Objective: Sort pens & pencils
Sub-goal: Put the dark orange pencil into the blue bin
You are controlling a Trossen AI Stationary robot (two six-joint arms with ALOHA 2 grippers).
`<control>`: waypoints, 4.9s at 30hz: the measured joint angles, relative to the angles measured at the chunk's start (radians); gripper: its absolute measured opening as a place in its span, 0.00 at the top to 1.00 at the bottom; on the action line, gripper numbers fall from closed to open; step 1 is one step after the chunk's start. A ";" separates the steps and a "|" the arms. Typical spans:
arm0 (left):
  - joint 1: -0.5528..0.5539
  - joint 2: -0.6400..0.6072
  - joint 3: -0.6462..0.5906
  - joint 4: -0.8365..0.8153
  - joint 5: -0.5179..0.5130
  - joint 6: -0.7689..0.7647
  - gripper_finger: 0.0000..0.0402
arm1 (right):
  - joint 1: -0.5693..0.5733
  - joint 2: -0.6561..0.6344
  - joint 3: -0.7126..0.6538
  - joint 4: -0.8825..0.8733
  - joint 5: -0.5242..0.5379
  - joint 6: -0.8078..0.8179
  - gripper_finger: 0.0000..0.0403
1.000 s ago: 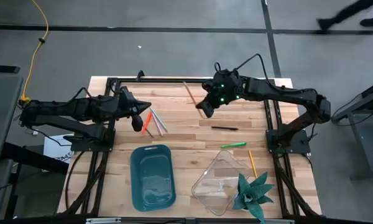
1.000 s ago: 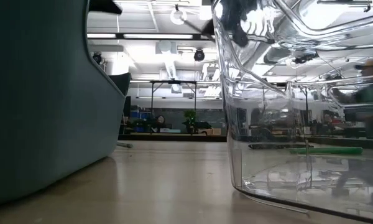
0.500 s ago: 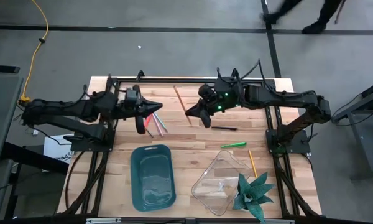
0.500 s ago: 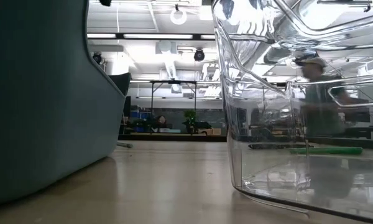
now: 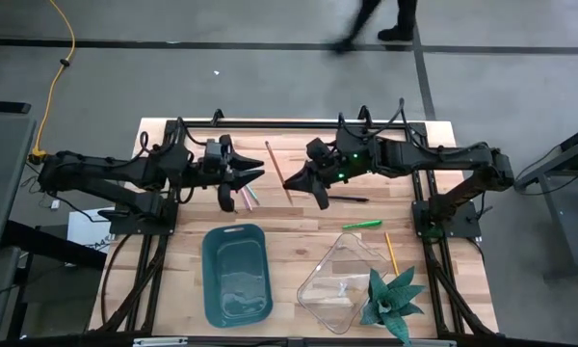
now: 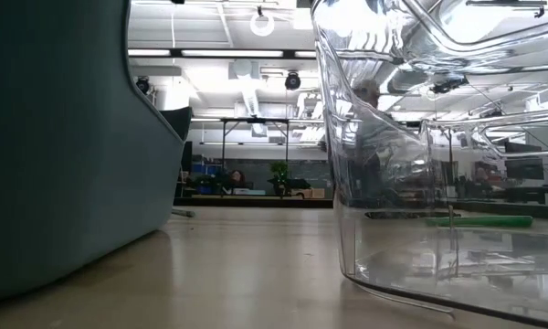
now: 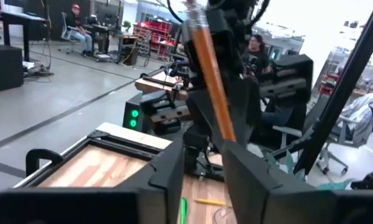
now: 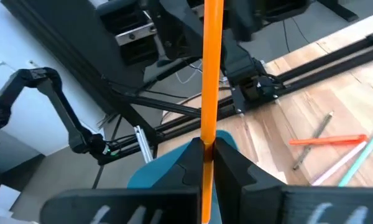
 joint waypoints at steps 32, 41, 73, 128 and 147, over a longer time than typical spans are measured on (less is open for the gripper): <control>0.000 0.116 0.000 0.211 0.086 -0.094 0.67 | 0.001 0.000 0.000 0.003 -0.045 -0.027 0.99; 0.000 0.116 0.000 0.210 0.094 -0.095 0.67 | 0.001 0.004 0.000 0.004 -0.051 -0.027 0.99; 0.000 0.116 0.000 0.210 0.133 -0.078 0.94 | 0.000 0.013 -0.001 0.006 -0.073 -0.027 0.99; 0.000 0.116 0.000 0.201 0.149 -0.067 0.85 | -0.029 0.045 -0.001 0.100 -0.103 -0.061 0.99; 0.000 0.116 0.000 0.202 0.147 -0.058 0.98 | -0.029 0.045 -0.001 0.100 -0.103 -0.073 0.99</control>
